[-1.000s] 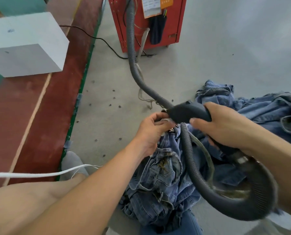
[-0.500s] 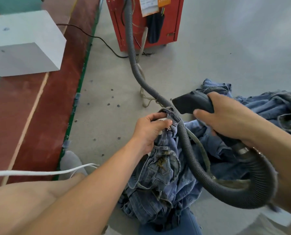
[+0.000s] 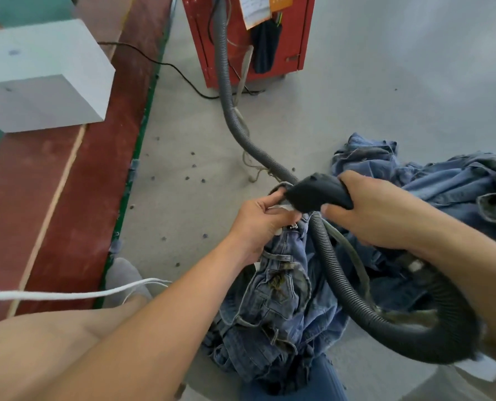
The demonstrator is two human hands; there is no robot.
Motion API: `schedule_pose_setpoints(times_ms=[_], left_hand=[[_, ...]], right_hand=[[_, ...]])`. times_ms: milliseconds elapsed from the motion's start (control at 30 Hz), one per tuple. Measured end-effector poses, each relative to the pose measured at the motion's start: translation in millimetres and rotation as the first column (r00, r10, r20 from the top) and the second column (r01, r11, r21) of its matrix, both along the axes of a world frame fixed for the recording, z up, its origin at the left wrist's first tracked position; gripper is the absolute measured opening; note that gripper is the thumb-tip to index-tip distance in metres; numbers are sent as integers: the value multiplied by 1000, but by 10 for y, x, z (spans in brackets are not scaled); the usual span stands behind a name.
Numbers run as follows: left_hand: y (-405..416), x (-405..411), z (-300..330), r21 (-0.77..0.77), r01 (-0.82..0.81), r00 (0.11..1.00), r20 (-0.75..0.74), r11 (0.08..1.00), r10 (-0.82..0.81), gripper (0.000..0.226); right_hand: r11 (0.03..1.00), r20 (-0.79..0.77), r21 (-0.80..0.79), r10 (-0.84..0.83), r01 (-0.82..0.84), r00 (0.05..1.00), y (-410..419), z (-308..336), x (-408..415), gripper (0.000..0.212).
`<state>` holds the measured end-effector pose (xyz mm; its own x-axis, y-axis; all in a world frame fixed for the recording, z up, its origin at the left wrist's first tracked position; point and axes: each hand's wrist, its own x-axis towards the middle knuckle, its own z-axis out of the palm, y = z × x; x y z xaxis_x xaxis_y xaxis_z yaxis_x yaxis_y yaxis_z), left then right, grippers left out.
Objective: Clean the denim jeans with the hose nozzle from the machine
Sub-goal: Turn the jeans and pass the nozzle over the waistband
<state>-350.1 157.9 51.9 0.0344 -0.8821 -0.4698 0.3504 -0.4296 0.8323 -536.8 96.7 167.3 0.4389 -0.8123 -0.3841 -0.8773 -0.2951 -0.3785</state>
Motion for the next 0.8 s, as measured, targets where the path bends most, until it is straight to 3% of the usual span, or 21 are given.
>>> schedule_pose_setpoints(times_ms=[167, 300, 400, 467, 567, 633, 700, 800], left_hand=[[16, 3, -8, 110, -95, 995, 25, 989, 93, 35], [-79, 212, 45, 242, -260, 963, 129, 935, 235, 5], [-102, 262, 89, 324, -218, 971, -27, 921, 239, 29], [-93, 223, 103, 319, -196, 971, -69, 927, 229, 28], [-62, 123, 109, 290, -164, 978, -79, 943, 194, 14], [-34, 76, 115, 297, -129, 975, -136, 946, 175, 10], [-16, 104, 138, 307, -107, 957, -224, 946, 182, 20], [-19, 224, 197, 305, -70, 897, -398, 950, 194, 34]], right_hand=[[976, 118, -53, -205, 212, 972, -251, -40, -1, 29], [990, 184, 46, -140, 134, 973, -203, 74, -198, 24], [993, 125, 106, -71, 58, 990, -142, 44, -184, 26], [992, 71, 125, -4, -5, 997, -99, 16, -124, 25], [983, 158, 178, 27, -55, 987, -41, -42, 11, 20], [991, 267, 128, -70, 36, 961, -61, -68, 89, 19], [974, 374, 133, -220, 183, 901, -125, -50, 84, 18], [963, 359, 142, -267, 231, 894, -211, 30, -98, 18]])
